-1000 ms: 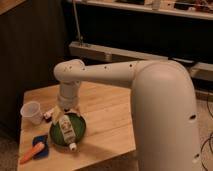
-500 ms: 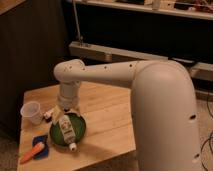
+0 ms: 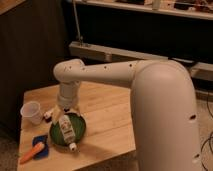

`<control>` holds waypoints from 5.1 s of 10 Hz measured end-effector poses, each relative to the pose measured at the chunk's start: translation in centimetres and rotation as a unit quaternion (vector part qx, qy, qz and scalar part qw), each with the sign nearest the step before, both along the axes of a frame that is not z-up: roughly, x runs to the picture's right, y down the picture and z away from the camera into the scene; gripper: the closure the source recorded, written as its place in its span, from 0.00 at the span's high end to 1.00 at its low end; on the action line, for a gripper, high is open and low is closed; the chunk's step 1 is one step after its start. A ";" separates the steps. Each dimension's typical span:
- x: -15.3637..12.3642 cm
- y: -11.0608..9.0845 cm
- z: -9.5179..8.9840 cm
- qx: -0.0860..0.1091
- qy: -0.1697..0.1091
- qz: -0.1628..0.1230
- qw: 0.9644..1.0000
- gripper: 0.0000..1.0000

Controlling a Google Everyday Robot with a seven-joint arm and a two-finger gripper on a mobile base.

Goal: Push the eraser across the table

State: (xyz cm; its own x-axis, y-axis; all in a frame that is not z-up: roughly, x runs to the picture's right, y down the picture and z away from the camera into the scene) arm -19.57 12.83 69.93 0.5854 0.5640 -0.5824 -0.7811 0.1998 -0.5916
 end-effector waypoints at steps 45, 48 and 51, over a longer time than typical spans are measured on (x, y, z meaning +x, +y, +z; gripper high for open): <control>-14.7 1.4 9.3 0.120 -0.211 -0.072 0.967 0.00; -15.5 2.9 9.3 0.114 -0.228 -0.079 0.964 0.00; -16.4 4.2 9.4 0.140 -0.251 -0.080 0.954 0.00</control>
